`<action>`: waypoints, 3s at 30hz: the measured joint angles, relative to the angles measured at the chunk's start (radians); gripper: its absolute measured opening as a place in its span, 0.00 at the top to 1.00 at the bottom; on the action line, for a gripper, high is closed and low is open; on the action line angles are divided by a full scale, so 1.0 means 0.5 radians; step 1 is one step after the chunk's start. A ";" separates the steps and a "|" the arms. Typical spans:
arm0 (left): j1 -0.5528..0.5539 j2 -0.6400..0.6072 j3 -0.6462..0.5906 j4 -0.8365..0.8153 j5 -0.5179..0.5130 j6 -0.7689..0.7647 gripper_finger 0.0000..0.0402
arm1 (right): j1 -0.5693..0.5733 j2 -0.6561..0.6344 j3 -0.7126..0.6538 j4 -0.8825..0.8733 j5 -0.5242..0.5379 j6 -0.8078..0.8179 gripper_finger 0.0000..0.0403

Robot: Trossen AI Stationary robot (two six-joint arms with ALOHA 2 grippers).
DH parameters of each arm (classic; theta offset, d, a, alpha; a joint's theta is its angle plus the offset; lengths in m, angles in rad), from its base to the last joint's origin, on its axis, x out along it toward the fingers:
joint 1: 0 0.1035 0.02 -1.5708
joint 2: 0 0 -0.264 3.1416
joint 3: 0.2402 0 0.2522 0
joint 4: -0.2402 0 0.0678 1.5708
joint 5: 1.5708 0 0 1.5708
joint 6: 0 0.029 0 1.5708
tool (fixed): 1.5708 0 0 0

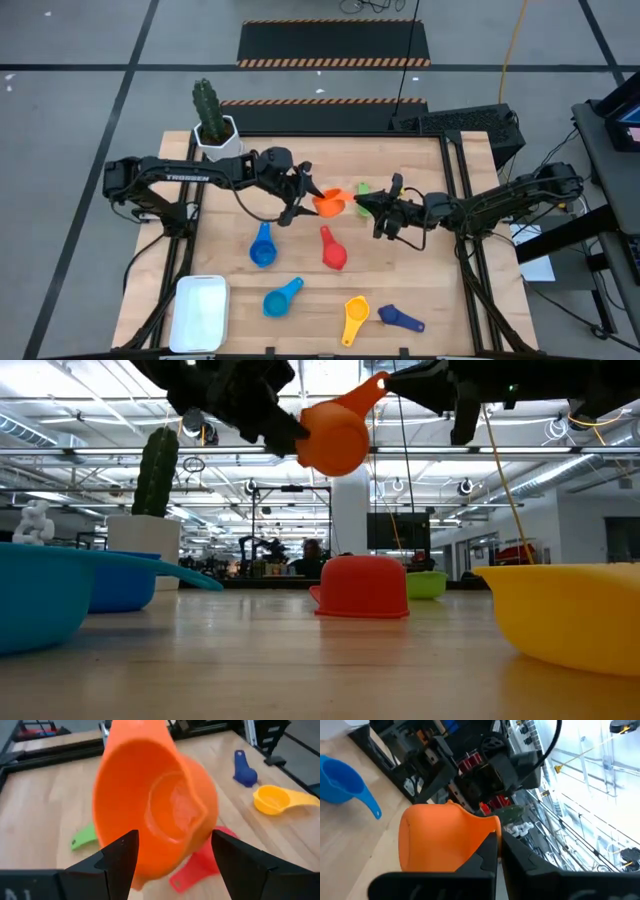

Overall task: Nest measuring cups in basket
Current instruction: Put the orange measuring cup into the white bin

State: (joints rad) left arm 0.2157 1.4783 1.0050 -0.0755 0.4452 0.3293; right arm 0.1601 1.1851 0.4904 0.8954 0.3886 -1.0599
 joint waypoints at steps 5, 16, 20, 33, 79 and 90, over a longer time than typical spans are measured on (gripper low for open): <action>0.000 0.042 0.001 0.043 0.056 0.108 0.43 | -0.004 0.001 0.000 0.009 0.001 0.001 1.00; -0.010 0.038 0.003 0.034 0.161 0.313 0.96 | -0.012 0.002 0.001 -0.064 0.037 0.058 0.98; 0.008 -0.017 0.003 -0.081 -0.009 0.301 0.96 | -0.005 0.000 0.001 -0.108 0.008 0.137 0.92; -0.125 -0.236 0.004 -0.615 -0.527 0.129 0.98 | -0.072 0.001 0.000 -0.372 0.219 0.423 0.72; -1.820 -0.116 0.464 -1.574 -1.364 -3.194 0.99 | -0.070 0.001 -0.001 -0.575 -0.055 1.037 0.72; -2.339 0.022 0.586 -1.581 -1.336 -4.075 0.98 | -0.070 0.001 -0.002 -0.487 -0.165 1.036 0.72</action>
State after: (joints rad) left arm -0.9537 1.4893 1.2978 -0.8662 -0.2229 -1.7081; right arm 0.1249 1.1854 0.4896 0.6518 0.3059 -0.5418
